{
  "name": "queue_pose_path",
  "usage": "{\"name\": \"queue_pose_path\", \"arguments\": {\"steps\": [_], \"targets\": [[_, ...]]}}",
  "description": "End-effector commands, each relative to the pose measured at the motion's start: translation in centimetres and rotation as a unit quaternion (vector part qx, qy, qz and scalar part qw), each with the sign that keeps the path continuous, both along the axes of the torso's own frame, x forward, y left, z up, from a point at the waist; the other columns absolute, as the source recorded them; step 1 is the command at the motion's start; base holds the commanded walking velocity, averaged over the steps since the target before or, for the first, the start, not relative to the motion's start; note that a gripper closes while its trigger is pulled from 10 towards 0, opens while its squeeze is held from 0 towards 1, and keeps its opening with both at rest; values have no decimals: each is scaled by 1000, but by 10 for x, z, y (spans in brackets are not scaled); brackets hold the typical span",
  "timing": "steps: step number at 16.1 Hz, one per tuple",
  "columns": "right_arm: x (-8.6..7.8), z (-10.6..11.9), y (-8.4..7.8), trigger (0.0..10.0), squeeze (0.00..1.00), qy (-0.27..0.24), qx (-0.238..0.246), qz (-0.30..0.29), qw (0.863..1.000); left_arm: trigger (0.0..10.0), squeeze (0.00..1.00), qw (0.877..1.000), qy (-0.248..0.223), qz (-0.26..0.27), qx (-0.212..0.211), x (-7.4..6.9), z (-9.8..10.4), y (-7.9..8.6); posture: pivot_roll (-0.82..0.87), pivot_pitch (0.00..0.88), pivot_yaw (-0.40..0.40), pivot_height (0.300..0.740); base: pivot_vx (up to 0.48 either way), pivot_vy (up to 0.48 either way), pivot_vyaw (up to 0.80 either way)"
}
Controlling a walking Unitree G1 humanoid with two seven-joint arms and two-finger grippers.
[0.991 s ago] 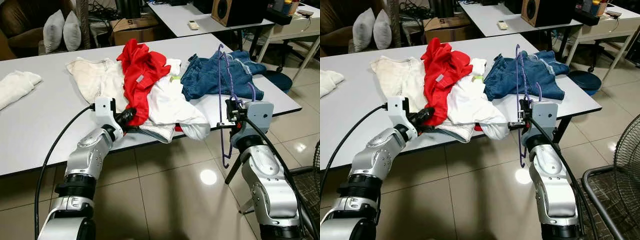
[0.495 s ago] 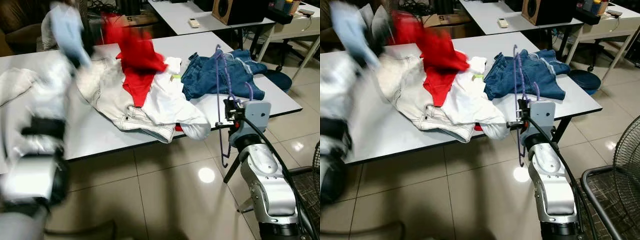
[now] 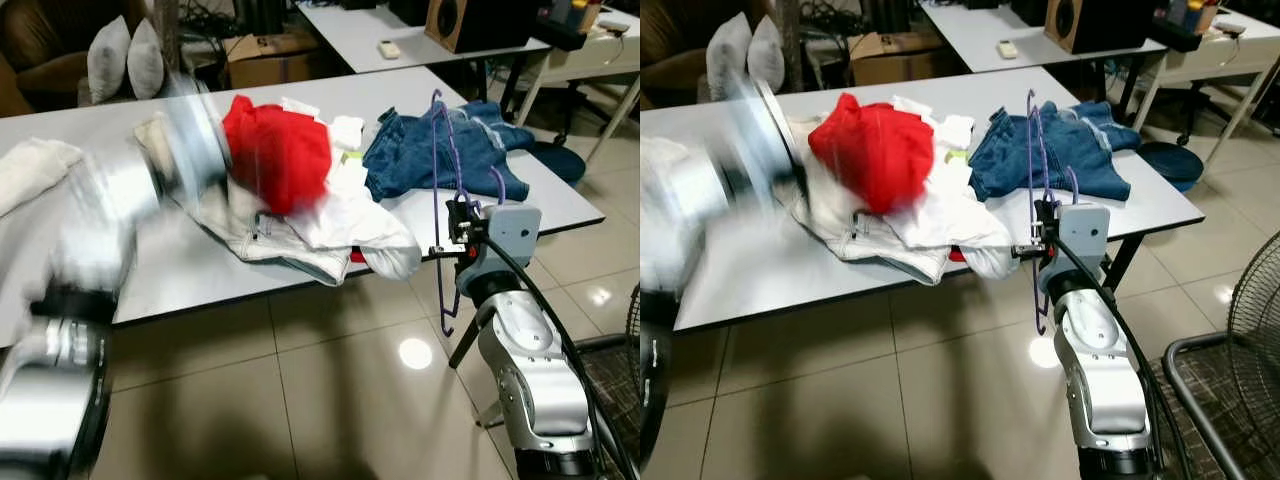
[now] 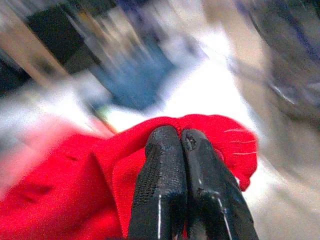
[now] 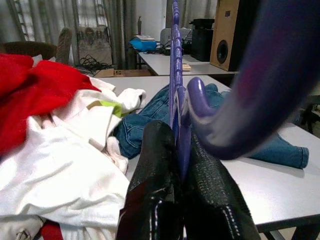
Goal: Hang hanger
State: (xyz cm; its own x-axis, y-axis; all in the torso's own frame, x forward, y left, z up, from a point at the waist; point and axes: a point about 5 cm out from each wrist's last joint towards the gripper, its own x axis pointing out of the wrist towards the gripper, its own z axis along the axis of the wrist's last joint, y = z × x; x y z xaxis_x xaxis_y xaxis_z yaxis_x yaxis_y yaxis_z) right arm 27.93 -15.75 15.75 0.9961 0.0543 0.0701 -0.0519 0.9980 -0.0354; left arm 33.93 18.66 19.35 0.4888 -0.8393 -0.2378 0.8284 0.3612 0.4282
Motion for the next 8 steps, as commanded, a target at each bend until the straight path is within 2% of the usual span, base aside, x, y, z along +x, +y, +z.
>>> {"name": "queue_pose_path", "arguments": {"steps": [1, 2, 3, 4, 5, 8], "targets": [[-1, 1, -1, 10000, 0, -4, -5, -2, 1000, 0, 0, 996, 39, -6, 74, -8, -15, 9, -187, 0, 55, 740, 0, 0, 0], [-1, 0, -1, 10000, 0, -2, -5, -1, 1000, 0, 0, 994, 55, -3, 95, -14, -27, 11, -185, 0, 54, 740, 0, 0, 0], [-1, -1, 0, 10000, 0, 1, -5, 2, 1000, 10000, 0, 993, 69, 19, 88, -18, -41, 13, -180, 0, 50, 740, 0, 0, 0], [-1, -1, 0, 10000, 0, 2, -4, 4, 1000, 10000, 1000, 995, 61, 51, 57, -18, -38, 17, -160, 0, 37, 740, 0, 0, 0], [0, -1, 0, 10000, 0, 3, -4, 5, 1000, 10000, 1000, 996, 57, 58, 46, -18, -36, 18, -160, 0, 37, 740, 0, 0, 0], [-1, -5, 4, 10000, 0, 8, 1, 7, 1000, 10000, 1000, 993, 109, 38, -16, -37, -28, 27, -149, 0, 47, 740, 0, 0, 0]]}}
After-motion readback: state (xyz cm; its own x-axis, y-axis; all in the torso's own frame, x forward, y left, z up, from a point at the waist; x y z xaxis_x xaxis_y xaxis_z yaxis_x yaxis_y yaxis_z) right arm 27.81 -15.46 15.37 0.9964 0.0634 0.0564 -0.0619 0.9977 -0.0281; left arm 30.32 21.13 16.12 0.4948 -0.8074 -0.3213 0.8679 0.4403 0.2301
